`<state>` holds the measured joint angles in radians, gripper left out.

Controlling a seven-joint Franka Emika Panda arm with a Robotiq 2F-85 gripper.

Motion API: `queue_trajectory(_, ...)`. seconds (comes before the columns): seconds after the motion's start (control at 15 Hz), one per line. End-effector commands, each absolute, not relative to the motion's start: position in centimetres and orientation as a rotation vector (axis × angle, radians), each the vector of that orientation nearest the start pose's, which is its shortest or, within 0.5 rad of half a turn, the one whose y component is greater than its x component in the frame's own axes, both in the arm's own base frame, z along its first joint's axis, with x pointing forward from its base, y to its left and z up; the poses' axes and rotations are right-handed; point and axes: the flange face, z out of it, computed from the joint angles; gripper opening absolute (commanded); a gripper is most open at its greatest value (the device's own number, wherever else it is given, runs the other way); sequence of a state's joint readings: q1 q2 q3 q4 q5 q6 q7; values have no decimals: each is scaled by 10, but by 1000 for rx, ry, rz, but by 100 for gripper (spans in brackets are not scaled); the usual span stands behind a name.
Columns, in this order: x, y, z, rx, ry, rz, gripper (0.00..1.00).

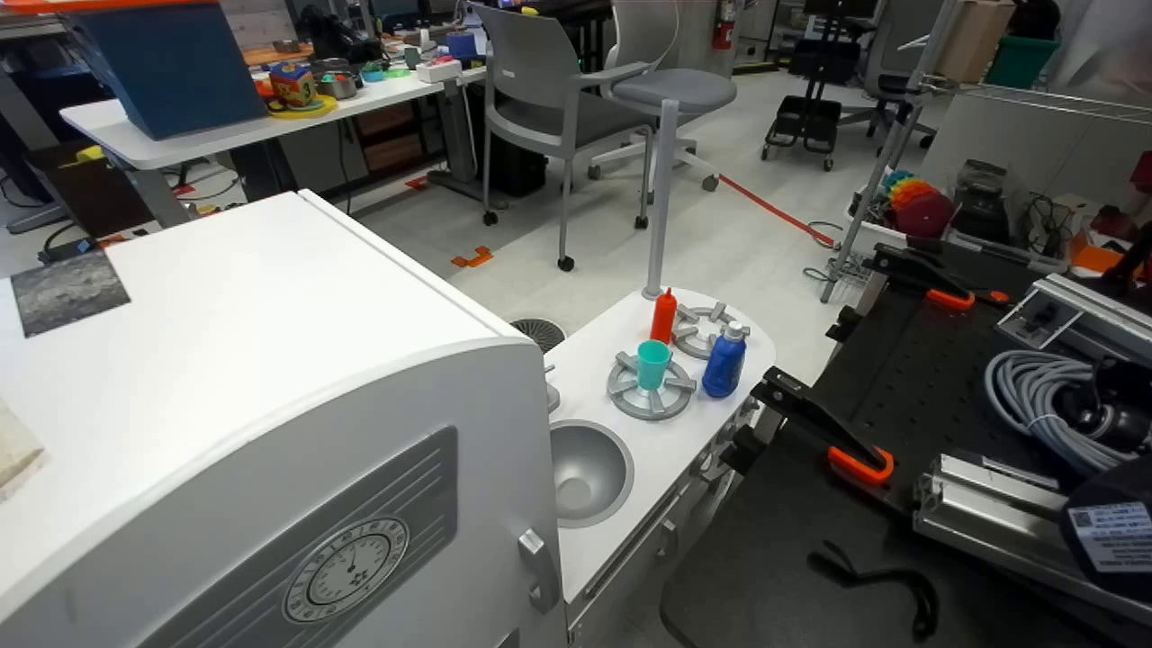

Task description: Move the spout to the right

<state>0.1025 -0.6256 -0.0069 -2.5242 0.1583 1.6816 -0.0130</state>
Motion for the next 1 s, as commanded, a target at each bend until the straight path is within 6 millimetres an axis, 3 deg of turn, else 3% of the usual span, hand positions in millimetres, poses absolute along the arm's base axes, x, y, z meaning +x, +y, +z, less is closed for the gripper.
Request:
queue_trajectory(0.0,368,59,447,-2963,16,355,100)
queue_trajectory(0.27,417,76,390,-2994,154,274,100)
queue_trajectory(0.67,495,102,268,-3040,321,27,100)
queue_trajectory(0.93,533,116,187,-3079,403,11,100)
